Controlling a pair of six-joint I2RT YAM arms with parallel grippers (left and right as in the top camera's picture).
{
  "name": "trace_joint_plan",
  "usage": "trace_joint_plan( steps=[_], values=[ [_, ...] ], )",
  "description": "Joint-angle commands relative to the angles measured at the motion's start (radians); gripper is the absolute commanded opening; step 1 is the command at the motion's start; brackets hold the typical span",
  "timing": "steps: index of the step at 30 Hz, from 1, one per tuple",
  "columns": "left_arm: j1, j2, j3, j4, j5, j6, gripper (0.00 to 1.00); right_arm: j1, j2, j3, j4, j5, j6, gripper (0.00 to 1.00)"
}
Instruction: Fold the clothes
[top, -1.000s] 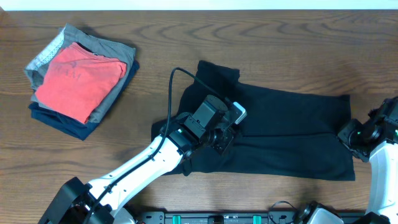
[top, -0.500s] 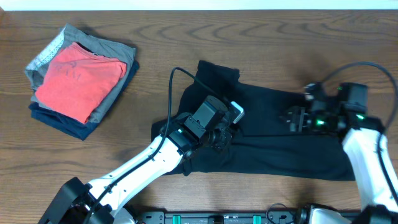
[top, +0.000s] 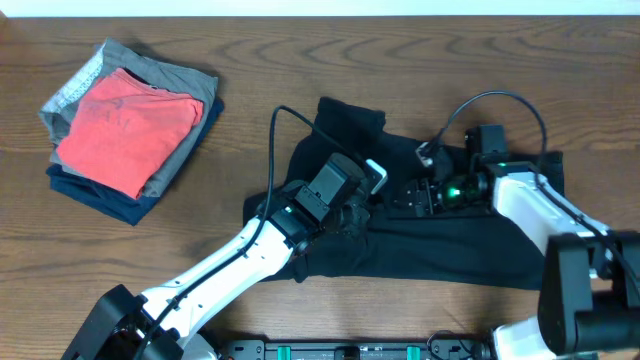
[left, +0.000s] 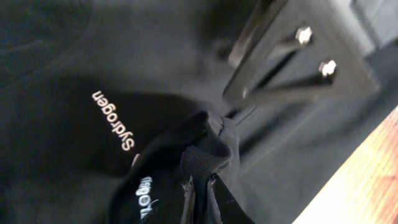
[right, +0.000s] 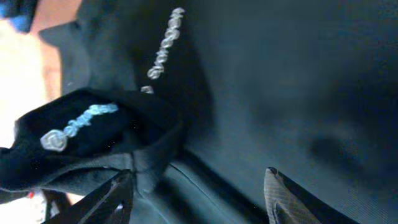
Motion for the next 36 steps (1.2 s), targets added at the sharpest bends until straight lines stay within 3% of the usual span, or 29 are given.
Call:
trace_joint_plan(
  steps=[1, 18, 22, 25, 36],
  values=[
    [0.017, -0.027, 0.019, -0.002, -0.026, 0.005, 0.11, 0.043, 0.037, 0.001, 0.024, -0.118, -0.027, 0.66],
    [0.024, -0.028, 0.019, -0.002, -0.026, 0.006, 0.11, 0.105, 0.056, 0.001, 0.021, -0.092, -0.016, 0.6],
    [0.024, -0.028, 0.019, -0.005, -0.026, 0.006, 0.11, 0.106, 0.056, 0.0, 0.023, 0.084, 0.117, 0.64],
    [0.024, -0.027, 0.019, -0.01, -0.026, 0.006, 0.11, 0.106, 0.056, 0.0, 0.047, 0.092, 0.192, 0.64],
    [0.024, -0.027, 0.019, -0.027, -0.026, 0.006, 0.1, 0.116, 0.056, -0.001, 0.067, 0.088, 0.684, 0.58]
  ],
)
